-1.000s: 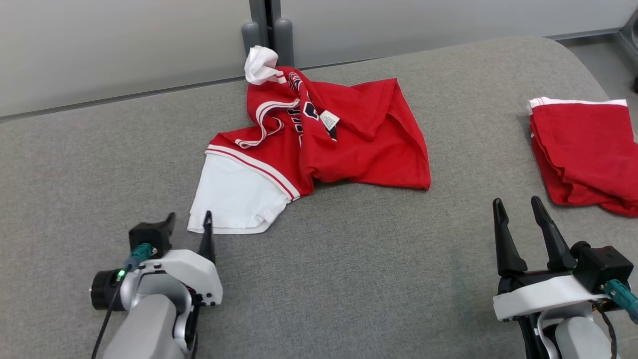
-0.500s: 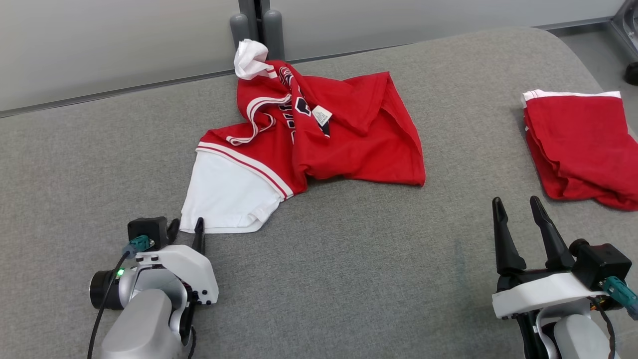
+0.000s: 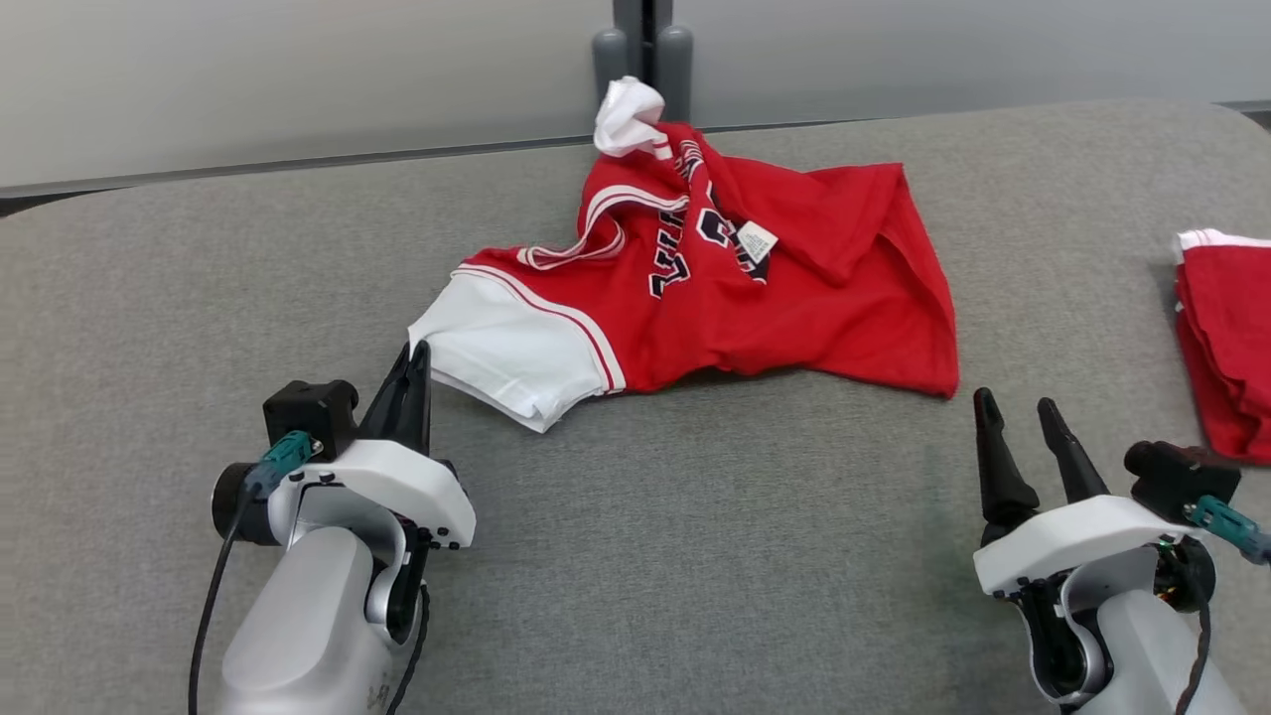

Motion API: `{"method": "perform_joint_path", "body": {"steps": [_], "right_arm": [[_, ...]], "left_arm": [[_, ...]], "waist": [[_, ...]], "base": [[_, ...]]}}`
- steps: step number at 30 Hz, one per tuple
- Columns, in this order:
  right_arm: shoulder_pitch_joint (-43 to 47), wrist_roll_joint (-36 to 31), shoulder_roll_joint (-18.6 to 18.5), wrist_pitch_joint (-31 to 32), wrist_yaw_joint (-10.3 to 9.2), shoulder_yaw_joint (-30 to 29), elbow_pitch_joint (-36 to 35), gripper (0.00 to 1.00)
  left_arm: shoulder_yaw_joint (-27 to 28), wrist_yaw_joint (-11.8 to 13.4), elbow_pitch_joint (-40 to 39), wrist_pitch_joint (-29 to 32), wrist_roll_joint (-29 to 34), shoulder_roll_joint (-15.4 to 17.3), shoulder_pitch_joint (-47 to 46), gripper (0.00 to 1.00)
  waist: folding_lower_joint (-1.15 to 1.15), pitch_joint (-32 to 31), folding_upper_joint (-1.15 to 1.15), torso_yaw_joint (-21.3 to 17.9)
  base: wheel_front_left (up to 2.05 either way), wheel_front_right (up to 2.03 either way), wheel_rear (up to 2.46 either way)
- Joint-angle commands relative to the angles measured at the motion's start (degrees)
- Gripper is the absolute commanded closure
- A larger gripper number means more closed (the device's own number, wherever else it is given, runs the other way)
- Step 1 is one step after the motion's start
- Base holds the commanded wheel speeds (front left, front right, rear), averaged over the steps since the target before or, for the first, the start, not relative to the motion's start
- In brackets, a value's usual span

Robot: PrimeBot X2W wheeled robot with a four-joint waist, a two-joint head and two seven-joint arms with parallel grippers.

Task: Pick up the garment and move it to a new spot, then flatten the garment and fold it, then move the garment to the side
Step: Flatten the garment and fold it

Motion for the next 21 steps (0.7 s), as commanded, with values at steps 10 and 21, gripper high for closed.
{"method": "perform_joint_path", "body": {"steps": [10, 21], "right_arm": [[-8.0, 0.9, -1.8, 3.0, 0.01, -1.2, 14.1, 0.00], [-12.8, 7.7, -0.6, 5.6, 0.01, -4.0, 21.5, 0.00]], "left_arm": [[1.9, 1.4, -14.5, 0.0, 2.6, -0.2, 6.5, 1.00], [1.4, 1.1, -16.6, 0.0, 2.9, -0.3, 7.3, 1.00]], "waist": [[0.00, 1.7, 0.00, 6.2], [0.00, 3.0, 0.00, 7.5]], "base": [[0.00, 0.00, 0.00], [0.00, 0.00, 0.00]]}}
